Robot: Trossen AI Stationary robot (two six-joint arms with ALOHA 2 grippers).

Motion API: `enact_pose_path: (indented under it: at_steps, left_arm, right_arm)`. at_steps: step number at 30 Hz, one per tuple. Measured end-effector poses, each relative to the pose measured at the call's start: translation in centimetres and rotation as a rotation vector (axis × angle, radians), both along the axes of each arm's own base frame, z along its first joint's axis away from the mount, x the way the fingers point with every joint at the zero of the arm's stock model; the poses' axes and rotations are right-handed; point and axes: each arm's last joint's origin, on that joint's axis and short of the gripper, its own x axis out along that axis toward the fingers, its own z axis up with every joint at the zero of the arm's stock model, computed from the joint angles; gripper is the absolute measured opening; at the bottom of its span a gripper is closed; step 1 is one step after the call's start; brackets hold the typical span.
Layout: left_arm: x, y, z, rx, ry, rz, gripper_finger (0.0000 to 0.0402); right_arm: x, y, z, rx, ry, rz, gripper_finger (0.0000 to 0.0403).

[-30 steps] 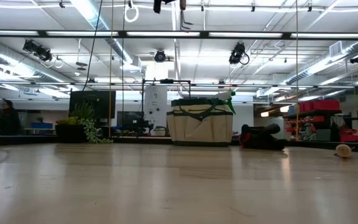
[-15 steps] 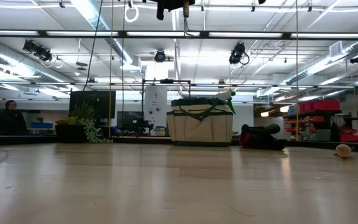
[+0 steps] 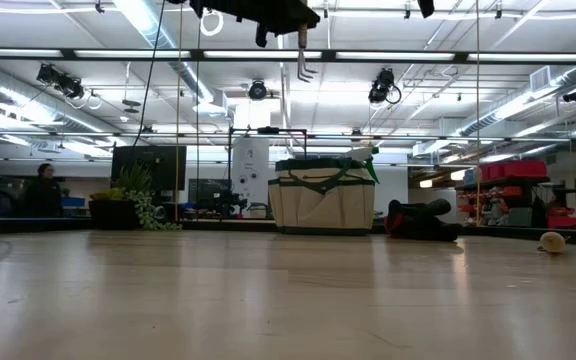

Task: Pick & Place Garden tools in Gardening bag
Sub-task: Put the brown hand rake into the white gardening bag

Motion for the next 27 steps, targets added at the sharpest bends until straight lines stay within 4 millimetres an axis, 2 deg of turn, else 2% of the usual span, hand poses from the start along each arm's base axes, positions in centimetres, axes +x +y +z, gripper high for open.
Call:
enact_pose_path:
  at_steps: [8,17,27]
  left_arm:
    - [0.4,1.8,-1.3,-0.014,0.029,0.023,0.0071]
    - [-0.3,3.1,-1.3,-0.013,0.027,0.051,0.0071]
    - [0.2,4.1,-2.3,-0.019,0.036,0.045,0.0071]
  right_arm:
    - [-0.9,0.3,-0.5,0.026,0.073,-0.001,0.0000]
    - [-4.0,1.6,0.0,0.029,0.100,0.002,0.0000]
    - [-7.5,3.0,0.0,0.046,0.154,0.028,0.0000]
